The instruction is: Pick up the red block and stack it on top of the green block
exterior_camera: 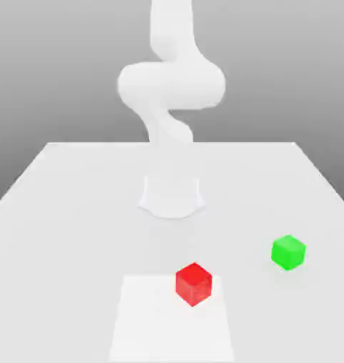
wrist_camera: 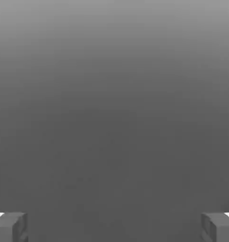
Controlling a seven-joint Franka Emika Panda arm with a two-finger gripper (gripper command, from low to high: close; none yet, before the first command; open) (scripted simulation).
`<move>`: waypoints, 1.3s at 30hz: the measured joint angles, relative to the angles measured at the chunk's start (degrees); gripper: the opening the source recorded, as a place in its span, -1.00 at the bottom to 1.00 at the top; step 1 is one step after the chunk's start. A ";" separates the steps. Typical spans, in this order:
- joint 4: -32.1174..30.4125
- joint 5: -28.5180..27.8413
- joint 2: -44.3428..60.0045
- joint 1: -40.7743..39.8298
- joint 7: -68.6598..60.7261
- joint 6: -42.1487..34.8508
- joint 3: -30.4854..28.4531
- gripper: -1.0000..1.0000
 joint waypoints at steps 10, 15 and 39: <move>-15.06 0.68 19.47 -6.88 25.83 13.38 10.55 0.00; -23.22 1.19 30.58 -8.98 40.05 20.89 14.34 0.00; -27.47 -6.71 48.18 -4.16 56.37 34.52 8.56 -1.00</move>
